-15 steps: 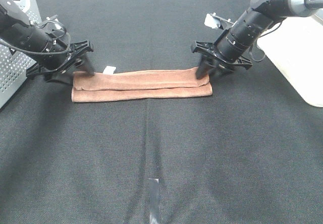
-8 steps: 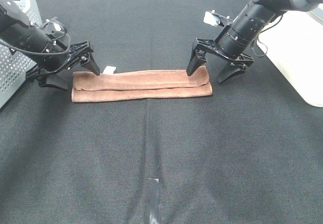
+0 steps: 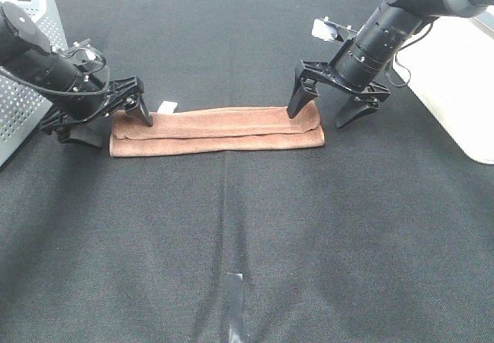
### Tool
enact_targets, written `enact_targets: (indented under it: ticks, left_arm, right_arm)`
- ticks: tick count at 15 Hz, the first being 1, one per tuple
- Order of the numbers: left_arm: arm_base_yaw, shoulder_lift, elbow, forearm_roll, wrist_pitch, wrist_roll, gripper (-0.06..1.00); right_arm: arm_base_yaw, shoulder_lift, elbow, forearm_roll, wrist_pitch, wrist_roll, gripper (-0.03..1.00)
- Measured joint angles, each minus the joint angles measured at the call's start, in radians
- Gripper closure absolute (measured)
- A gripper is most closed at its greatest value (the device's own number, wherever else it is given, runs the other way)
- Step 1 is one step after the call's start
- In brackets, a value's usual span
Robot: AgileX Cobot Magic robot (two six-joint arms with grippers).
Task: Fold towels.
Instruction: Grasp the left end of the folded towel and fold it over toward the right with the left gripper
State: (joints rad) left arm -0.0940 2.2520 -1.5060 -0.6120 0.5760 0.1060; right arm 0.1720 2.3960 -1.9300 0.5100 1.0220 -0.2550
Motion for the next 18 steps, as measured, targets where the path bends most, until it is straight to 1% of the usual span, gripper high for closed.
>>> enact_targets:
  ticks: [1,3,5,6,7,8,9,11,12,14,16,18]
  left_arm:
    - [-0.007,0.005,-0.001,-0.016,-0.016,0.02,0.1]
    - [-0.026,0.015,-0.001,-0.031,-0.051,0.038,0.27]
    - [-0.031,0.026,-0.001,-0.039,-0.059,0.04,0.52]
    - [-0.031,0.026,-0.001,-0.039,-0.059,0.04,0.67]
    - [-0.031,0.026,-0.001,-0.039,-0.059,0.04,0.81]
    - [-0.033,0.026,-0.001,-0.036,-0.058,0.041,0.89]
    - [-0.033,0.025,-0.001,-0.029,-0.058,0.041,0.89]
    - [-0.032,0.006,-0.001,0.011,-0.045,0.041,0.89]
    - [-0.02,-0.023,-0.001,0.078,-0.018,0.027,0.89]
    - [0.006,-0.067,-0.023,0.175,0.022,-0.039,0.89]
    - [0.017,-0.082,-0.069,0.263,0.097,-0.106,0.89]
    - [0.009,-0.082,-0.147,0.279,0.195,-0.14,0.89]
  right_arm:
    - [0.0,0.0,0.0,-0.001,-0.005,0.0,0.06]
    - [0.0,0.0,0.0,-0.002,-0.005,0.0,0.06]
    - [0.0,0.0,0.0,-0.005,-0.005,0.0,0.06]
    - [0.0,0.0,0.0,-0.006,-0.005,0.0,0.06]
    - [0.0,0.0,0.0,-0.006,-0.005,0.0,0.06]
    - [0.0,0.0,0.0,-0.006,-0.005,0.0,0.06]
    - [0.0,0.0,0.0,-0.007,-0.005,0.0,0.06]
    - [0.0,0.0,0.0,-0.008,-0.005,0.0,0.06]
    - [0.0,0.0,0.0,-0.008,-0.005,0.002,0.06]
    - [0.0,0.0,0.0,-0.008,-0.004,0.003,0.06]
    - [0.0,0.0,0.0,-0.008,-0.003,0.003,0.06]
    - [0.0,0.0,0.0,-0.008,0.001,0.007,0.06]
